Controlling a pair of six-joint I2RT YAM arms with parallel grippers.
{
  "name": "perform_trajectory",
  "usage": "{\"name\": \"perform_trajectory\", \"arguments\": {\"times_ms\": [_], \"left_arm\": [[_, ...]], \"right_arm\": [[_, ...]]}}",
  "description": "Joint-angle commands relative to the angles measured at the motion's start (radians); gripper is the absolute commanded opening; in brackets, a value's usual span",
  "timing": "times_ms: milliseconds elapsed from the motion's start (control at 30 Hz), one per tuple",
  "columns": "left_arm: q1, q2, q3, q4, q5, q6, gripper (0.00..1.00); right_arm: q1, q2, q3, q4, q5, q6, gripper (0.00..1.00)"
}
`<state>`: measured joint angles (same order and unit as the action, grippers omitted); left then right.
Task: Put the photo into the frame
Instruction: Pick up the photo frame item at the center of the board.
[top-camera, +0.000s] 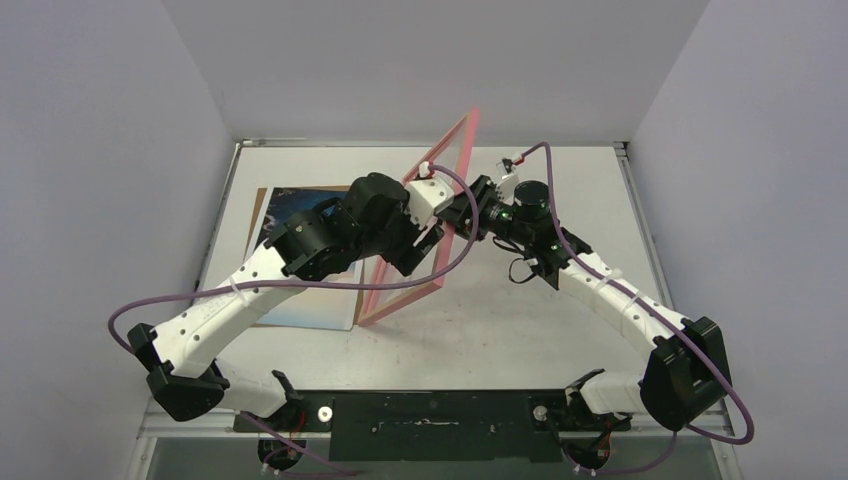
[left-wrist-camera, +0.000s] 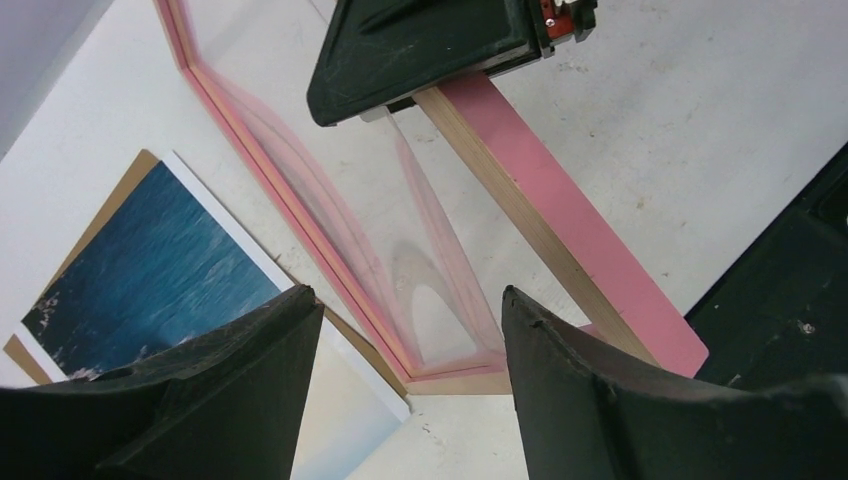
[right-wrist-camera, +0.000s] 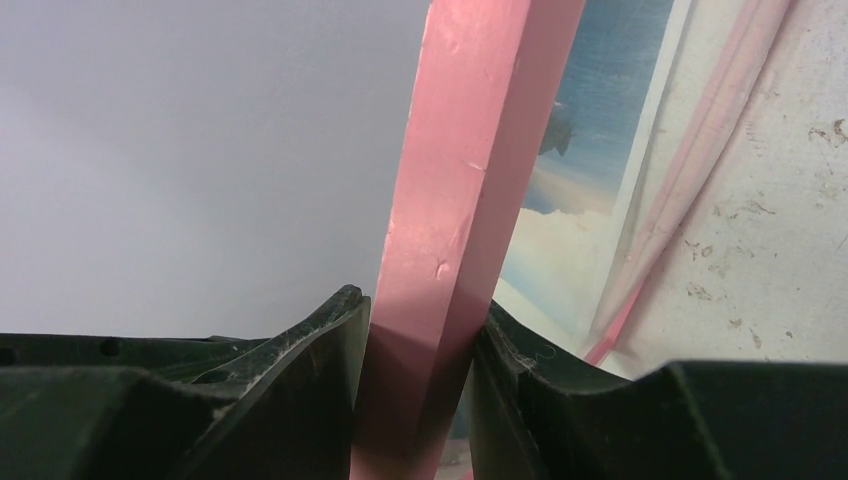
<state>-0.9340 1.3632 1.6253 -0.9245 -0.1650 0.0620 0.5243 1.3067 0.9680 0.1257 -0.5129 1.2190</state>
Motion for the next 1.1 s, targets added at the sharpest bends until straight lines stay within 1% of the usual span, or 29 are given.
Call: {"name": "perform_trajectory", "arguments": {"times_ms": [0,100,233,300,400,567,600,700,733,900,1000,1033,1067], "left_arm": [[0.005,0.009,-0.018,-0.063,0.051,-0.026,0.63],[0.004,0.018,-0.005,-0.077,0.032,-0.013,0.56],[0.004,0.027,0.027,-0.098,-0.002,0.014,0.44],[0.004,0.025,0.038,-0.100,-0.012,0.025,0.42],[0.004,0.025,0.047,-0.116,-0.012,0.041,0.42],[0.002,0.030,0.046,-0.149,0.017,0.027,0.41],[0.003,0.032,0.044,-0.153,0.016,0.030,0.39],[0.003,0.033,0.038,-0.160,0.002,0.048,0.27],[0.003,0.033,0.037,-0.163,-0.002,0.053,0.25],[0.002,0.030,0.054,-0.186,0.029,0.063,0.23],[0.003,0.030,0.057,-0.189,0.039,0.060,0.23],[0.003,0.031,0.059,-0.191,0.038,0.059,0.21],[0.003,0.032,0.059,-0.187,0.036,0.059,0.17]], "right_arm": [[-0.004,-0.053,-0.001,0.093,0.004,-0.048,0.37],[-0.005,-0.054,-0.002,0.093,0.004,-0.047,0.37],[-0.007,-0.051,0.003,0.094,0.003,-0.045,0.38],[-0.007,-0.050,0.004,0.094,0.003,-0.044,0.39],[-0.006,-0.048,0.006,0.094,0.002,-0.046,0.39],[-0.007,-0.043,0.010,0.093,0.001,-0.044,0.40],[-0.007,-0.042,0.012,0.092,0.001,-0.044,0.40],[-0.006,-0.039,0.019,0.090,-0.001,-0.047,0.40],[-0.006,-0.040,0.021,0.088,-0.001,-0.048,0.40],[-0.007,-0.036,0.027,0.085,0.000,-0.049,0.41],[-0.007,-0.032,0.032,0.086,-0.003,-0.050,0.43],[-0.007,-0.030,0.032,0.086,-0.004,-0.050,0.44],[-0.008,-0.030,0.032,0.086,-0.005,-0.050,0.46]]}}
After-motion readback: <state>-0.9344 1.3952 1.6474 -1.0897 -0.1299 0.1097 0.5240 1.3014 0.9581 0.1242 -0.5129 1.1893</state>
